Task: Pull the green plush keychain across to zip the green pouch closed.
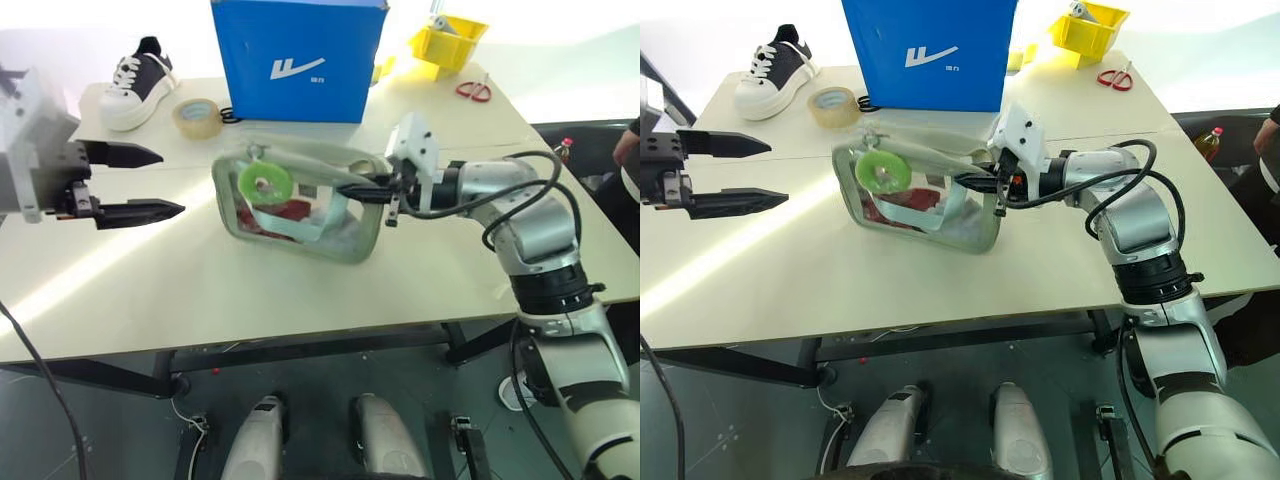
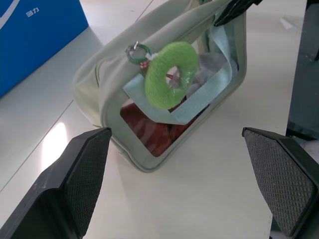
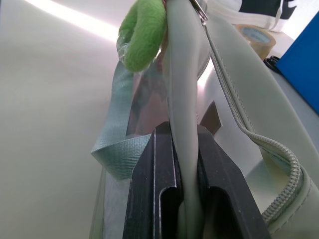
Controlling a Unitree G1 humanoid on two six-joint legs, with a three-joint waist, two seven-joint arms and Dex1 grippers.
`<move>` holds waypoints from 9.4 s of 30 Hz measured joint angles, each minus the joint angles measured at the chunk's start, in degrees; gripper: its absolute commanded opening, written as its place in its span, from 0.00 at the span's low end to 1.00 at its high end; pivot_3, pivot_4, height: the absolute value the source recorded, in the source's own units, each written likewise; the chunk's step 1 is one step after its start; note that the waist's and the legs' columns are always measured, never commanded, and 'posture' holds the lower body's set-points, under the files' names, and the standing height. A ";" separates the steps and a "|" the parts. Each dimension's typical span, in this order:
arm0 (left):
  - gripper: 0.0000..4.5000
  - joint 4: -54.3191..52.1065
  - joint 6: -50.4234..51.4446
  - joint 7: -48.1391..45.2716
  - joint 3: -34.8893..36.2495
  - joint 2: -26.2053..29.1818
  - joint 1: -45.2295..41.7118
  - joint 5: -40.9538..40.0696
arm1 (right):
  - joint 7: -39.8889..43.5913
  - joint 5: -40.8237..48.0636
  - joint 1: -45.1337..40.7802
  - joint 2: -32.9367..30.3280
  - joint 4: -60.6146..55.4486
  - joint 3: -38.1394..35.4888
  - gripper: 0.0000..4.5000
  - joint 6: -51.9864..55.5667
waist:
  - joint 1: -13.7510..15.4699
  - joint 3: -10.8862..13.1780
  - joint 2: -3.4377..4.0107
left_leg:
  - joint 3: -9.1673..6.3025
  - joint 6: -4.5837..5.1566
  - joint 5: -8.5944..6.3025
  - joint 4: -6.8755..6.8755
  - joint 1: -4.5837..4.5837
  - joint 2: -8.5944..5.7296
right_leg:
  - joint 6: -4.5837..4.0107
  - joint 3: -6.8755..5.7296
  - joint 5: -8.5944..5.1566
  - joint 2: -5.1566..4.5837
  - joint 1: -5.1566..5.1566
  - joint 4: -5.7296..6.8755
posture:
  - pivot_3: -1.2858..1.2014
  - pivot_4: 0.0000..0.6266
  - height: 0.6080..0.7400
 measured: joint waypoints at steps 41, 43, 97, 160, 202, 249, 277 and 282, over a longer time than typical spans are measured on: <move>0.59 20.98 -22.23 8.21 -17.48 -25.61 -8.62 21.47 | 9.06 -6.84 -3.16 -0.16 12.26 0.10 1.00 -12.81 | 0.35 -0.01 -0.01 | -0.02 -0.02 0.02 0.12 0.05 -0.06 | 0.05 -0.01 0.03 -0.02 0.13 0.04 | 0.52 0.24 1.00; 0.37 22.02 -22.83 8.33 -17.40 -26.48 -9.22 21.78 | 8.98 -6.83 -3.16 -0.17 12.06 0.10 1.00 -12.58 | 0.30 -0.01 -0.01 | -0.02 -0.02 0.02 0.12 0.05 -0.06 | 0.06 -0.01 0.04 -0.03 0.13 0.04 | 0.52 0.24 1.00; 0.92 2.54 -4.18 -0.66 -11.71 -18.00 -10.01 9.59 | 8.53 -6.09 -2.84 -0.75 10.92 -0.05 0.00 -8.66 | 0.17 -0.01 -0.02 | -0.04 -0.02 0.02 0.10 0.07 -0.04 | 0.08 -0.03 0.02 -0.02 0.14 0.06 | 0.52 0.24 1.00; 0.91 11.54 16.60 18.27 -3.95 -32.02 -16.50 -6.04 | 7.33 -6.83 -1.86 -1.05 10.35 -0.07 0.00 -10.71 | 0.21 -0.01 -0.02 | -0.06 -0.06 0.04 0.15 0.08 -0.05 | 0.08 -0.03 0.03 -0.02 0.17 0.07 | 0.52 0.24 1.00; 0.00 16.43 -13.74 0.63 -13.47 -20.36 -5.66 15.50 | 8.11 -5.57 -2.00 -1.61 8.58 -0.13 0.57 -7.14 | 0.21 -0.01 -0.02 | -0.06 -0.08 0.05 0.08 0.07 -0.04 | 0.06 -0.03 0.02 -0.01 0.13 0.06 | 0.52 0.24 1.00; 0.00 13.01 -12.32 0.65 -13.34 -20.38 -4.99 16.48 | 0.23 -12.12 -14.29 -0.73 22.04 -2.45 0.02 -16.67 | 0.23 -0.03 -0.01 | -0.08 -0.08 0.05 0.00 0.10 -0.05 | 0.06 -0.04 0.02 0.00 0.11 0.08 | 0.52 0.24 1.00; 0.00 12.31 -11.49 0.39 -13.86 -20.34 -5.15 16.71 | -15.10 -13.03 10.48 5.86 12.45 -4.22 0.33 -4.99 | 0.22 -0.03 -0.01 | -0.07 -0.07 0.06 0.07 0.13 -0.04 | 0.05 -0.03 0.02 -0.01 0.19 0.08 | 0.52 0.24 1.00; 0.00 12.13 -11.50 0.41 -13.77 -20.33 -4.99 16.71 | -8.52 -11.27 5.90 -1.87 13.33 -5.26 0.90 -4.44 | 0.23 -0.01 0.02 | -0.06 -0.07 0.06 0.08 0.12 -0.05 | 0.06 -0.03 0.02 -0.02 0.19 0.06 | 0.52 0.24 1.00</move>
